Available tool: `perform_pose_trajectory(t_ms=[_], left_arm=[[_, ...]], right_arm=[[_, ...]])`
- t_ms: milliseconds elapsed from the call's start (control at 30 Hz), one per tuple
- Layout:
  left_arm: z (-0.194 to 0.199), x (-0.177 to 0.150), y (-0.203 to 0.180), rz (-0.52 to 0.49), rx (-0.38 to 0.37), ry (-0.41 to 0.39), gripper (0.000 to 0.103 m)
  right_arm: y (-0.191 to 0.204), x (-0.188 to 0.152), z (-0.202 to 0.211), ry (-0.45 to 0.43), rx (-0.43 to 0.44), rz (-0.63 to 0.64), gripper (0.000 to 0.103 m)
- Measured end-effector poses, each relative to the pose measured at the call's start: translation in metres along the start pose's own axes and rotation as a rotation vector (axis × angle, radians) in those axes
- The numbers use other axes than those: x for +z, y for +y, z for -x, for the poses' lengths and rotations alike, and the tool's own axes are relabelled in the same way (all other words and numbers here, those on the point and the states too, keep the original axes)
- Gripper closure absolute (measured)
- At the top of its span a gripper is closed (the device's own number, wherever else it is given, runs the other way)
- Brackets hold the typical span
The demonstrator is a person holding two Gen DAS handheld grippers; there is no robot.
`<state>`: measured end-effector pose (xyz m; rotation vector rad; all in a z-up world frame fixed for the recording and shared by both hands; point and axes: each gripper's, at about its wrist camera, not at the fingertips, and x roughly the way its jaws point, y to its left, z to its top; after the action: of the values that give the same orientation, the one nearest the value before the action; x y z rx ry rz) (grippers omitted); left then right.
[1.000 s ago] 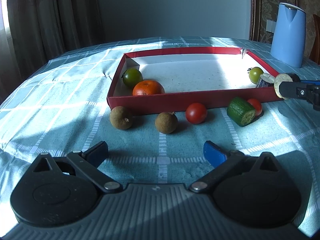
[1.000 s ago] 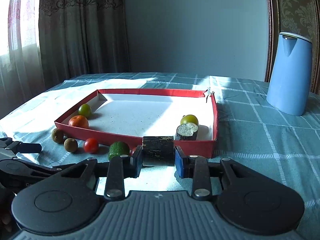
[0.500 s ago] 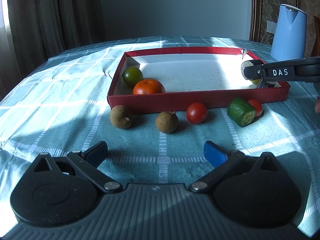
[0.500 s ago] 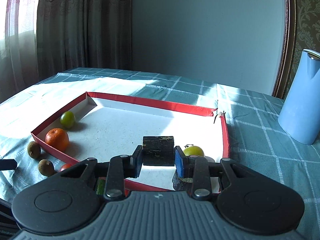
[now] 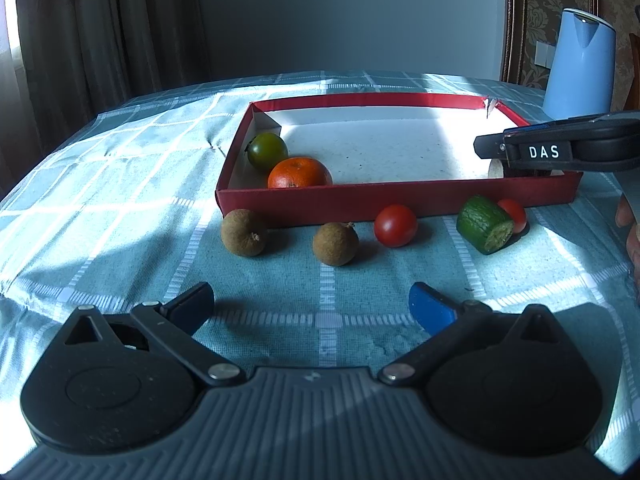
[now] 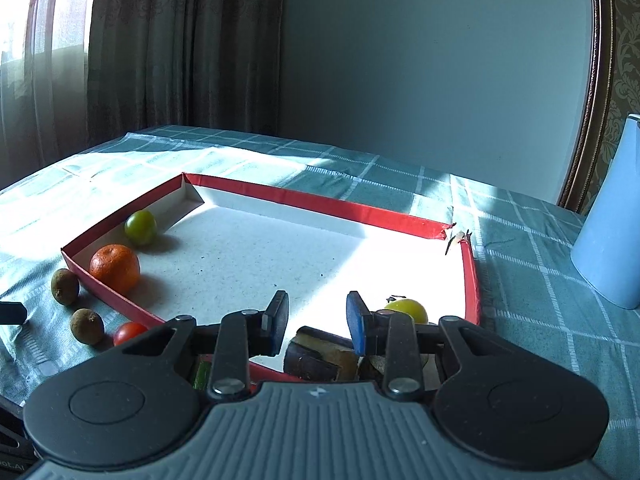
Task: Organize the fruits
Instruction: 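Set the dark log piece in the tray and open the right gripper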
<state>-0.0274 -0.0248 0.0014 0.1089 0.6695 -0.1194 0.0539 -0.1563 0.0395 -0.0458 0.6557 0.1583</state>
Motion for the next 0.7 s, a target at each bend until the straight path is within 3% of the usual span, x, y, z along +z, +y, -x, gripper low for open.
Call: perform_pose_trajectory(t_ms=[167, 400, 700], left_arm=[[0.000, 0.000, 0.000, 0.003, -0.002, 0.000, 0.000], [0.000, 0.000, 0.000, 0.003, -0.002, 0.000, 0.000], [0.000, 0.000, 0.000, 0.002, 0.002, -0.001, 0.000]], right_arm=[[-0.007, -0.004, -0.005, 0.014, -0.019, -0.025, 0.072], [-0.030, -0.006, 0.023, -0.043, 0.019, -0.133, 0.072], [-0.051, -0.038, 0.061, -0.064, 0.073, -0.262, 0.068]])
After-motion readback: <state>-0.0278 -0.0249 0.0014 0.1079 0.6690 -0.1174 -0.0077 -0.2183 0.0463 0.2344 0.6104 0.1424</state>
